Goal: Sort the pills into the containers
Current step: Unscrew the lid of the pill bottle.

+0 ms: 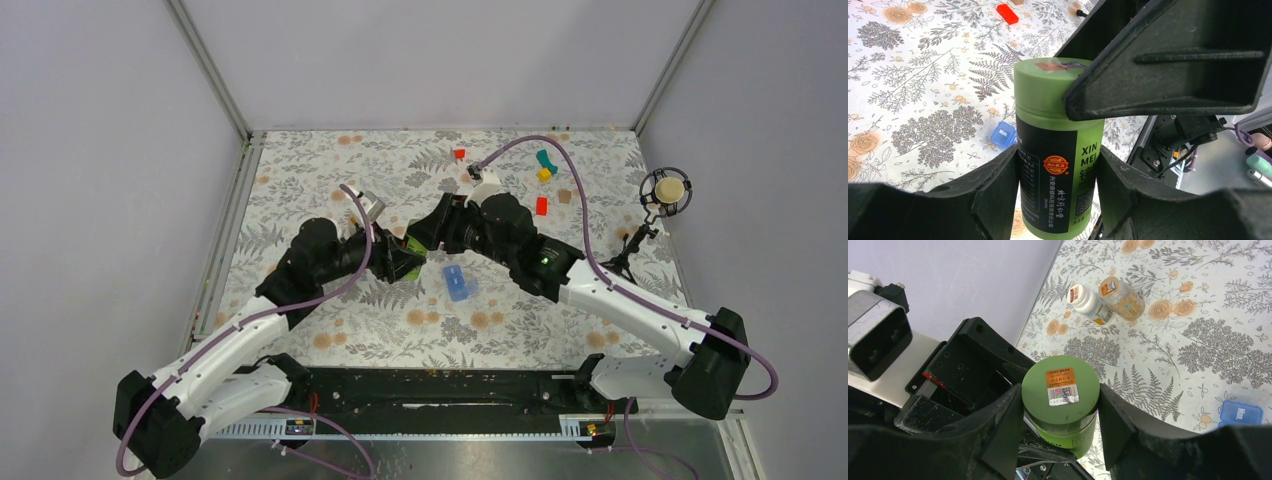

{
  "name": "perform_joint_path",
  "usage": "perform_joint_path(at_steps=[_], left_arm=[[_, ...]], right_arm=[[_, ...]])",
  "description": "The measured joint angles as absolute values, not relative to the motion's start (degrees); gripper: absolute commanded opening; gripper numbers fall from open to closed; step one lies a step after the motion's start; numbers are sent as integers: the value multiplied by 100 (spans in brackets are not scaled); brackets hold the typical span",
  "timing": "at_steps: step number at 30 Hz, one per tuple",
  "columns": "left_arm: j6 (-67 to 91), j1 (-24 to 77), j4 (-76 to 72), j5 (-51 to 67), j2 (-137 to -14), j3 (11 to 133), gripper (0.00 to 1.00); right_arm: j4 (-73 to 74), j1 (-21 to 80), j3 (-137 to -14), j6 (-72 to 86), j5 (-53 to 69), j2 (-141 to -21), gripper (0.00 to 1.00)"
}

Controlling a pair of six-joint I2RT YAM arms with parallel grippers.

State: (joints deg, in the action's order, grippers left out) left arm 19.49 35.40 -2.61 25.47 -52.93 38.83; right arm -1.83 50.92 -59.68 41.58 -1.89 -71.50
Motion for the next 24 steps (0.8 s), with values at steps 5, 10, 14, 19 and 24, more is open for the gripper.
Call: perform_joint_path(at_steps=[5,10,14,19,24], left_arm=[[1949,3533,-252,2547,-5234,3883,0],[1887,3535,-231,2740,-5203,3883,0],[1857,3575,-301,3240,-5194,3883,0],[1914,3588,-548,4005,-5164,3883,0],[1977,3583,-620,4346,-5098,3885,0]], right_arm=[[-281,5061,-5959,4012,-8,-7148,1],[-670,4711,-5712,3315,1079,-7006,0],[-1450,4123,-5137,3076,2757,-6720,0],[-1885,3697,-5109,2794,4560,-6722,0],[-1776,3627,-5308,2469,5043,-6801,97]])
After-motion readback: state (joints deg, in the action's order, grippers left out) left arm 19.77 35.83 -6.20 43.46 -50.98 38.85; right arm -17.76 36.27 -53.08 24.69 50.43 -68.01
